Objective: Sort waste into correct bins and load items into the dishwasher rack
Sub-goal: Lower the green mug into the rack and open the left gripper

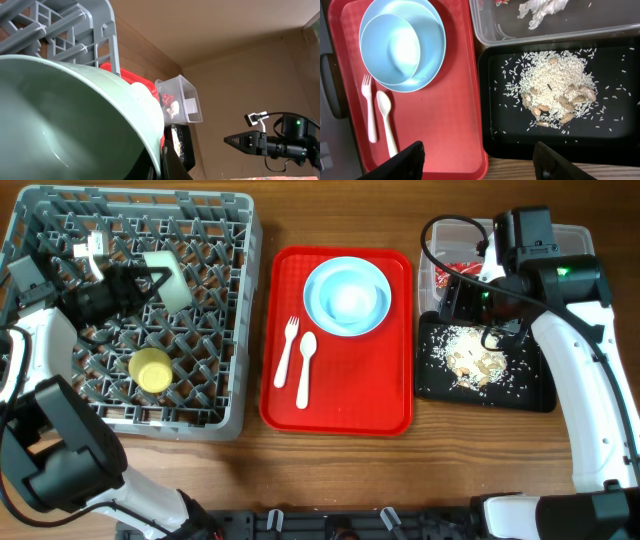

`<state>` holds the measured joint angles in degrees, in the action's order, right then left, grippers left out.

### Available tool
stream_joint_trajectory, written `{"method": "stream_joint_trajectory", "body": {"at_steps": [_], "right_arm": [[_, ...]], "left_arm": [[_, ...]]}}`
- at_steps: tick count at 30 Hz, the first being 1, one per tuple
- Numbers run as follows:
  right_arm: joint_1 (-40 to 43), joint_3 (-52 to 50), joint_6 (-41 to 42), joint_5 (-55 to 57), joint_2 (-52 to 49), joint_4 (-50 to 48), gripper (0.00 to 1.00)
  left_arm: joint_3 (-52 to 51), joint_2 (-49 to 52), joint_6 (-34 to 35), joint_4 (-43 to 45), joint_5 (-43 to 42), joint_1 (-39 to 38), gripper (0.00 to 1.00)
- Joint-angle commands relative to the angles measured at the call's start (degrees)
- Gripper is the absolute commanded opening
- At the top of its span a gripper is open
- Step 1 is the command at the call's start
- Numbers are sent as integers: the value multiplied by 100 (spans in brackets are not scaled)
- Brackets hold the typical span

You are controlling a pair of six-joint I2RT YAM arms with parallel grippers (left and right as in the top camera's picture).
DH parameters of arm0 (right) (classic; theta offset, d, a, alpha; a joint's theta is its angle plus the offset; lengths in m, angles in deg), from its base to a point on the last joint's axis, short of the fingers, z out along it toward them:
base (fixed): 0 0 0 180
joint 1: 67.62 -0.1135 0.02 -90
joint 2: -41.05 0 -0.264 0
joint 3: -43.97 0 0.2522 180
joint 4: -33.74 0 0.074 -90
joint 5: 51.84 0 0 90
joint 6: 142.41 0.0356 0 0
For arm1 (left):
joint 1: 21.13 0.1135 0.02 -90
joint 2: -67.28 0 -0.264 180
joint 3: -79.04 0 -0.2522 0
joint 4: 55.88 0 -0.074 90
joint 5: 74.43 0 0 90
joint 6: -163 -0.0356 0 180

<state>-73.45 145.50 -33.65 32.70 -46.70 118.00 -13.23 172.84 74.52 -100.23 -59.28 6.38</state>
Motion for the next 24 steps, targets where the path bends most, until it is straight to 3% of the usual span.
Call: {"method": "stream_joint_trajectory", "body": {"at_steps": [1, 10, 16, 18, 21, 24], "right_arm": [[13, 26, -76, 103, 109, -15, 70], [13, 26, -79, 103, 107, -15, 70], [13, 26, -74, 103, 107, -13, 70], [13, 26, -76, 103, 107, -11, 70], [13, 26, -76, 103, 107, -11, 70], [13, 26, -79, 101, 107, -9, 70]], "left_arm": [[26, 111, -111, -26, 35, 61, 4], [24, 111, -114, -664, 1285, 319, 4], [24, 109, -114, -887, 1390, 472, 7], [24, 109, -114, -1025, 1390, 527, 22], [24, 98, -114, -1314, 1390, 634, 36], [24, 81, -111, -1576, 1392, 800, 43]]}}
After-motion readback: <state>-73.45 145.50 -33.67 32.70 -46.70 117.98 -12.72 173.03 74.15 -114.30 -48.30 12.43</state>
